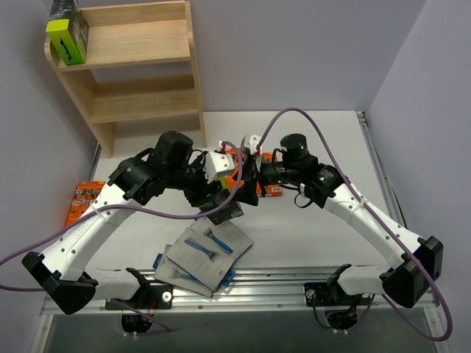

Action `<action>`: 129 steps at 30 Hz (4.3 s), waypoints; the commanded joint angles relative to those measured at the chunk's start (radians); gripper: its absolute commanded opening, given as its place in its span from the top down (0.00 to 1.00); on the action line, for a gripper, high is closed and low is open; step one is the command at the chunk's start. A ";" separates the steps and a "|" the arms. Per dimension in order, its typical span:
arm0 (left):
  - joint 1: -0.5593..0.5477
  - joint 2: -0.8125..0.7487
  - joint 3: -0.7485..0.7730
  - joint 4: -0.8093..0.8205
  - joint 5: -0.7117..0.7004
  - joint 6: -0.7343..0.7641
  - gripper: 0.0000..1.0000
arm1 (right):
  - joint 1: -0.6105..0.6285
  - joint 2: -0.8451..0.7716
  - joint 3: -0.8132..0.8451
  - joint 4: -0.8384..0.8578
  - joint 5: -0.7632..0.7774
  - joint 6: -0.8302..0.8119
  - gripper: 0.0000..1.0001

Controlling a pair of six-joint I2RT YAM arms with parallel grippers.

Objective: Place and organize the shaving razors onto the shelf
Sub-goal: Pass the shaving razor from the right arm to the left, then place the shaving razor onto shelf

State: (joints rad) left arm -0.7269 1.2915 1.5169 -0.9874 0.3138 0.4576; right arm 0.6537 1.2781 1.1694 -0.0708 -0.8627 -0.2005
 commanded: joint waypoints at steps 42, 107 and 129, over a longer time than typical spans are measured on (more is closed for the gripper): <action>0.445 0.034 0.358 1.213 -0.657 -0.165 0.98 | -0.120 0.053 0.053 0.025 0.142 0.107 0.27; 0.673 0.462 0.328 1.702 -0.393 -0.392 0.98 | -0.077 0.213 -0.010 0.080 0.011 0.084 0.30; 0.695 0.371 0.094 1.547 -0.456 -0.422 0.98 | -0.078 0.158 -0.054 0.062 0.005 0.141 0.30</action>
State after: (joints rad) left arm -0.0437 1.6741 1.6176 0.6277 -0.1165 0.0212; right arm 0.5713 1.4883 1.1217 -0.0181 -0.8280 -0.0761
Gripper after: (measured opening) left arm 0.609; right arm 0.700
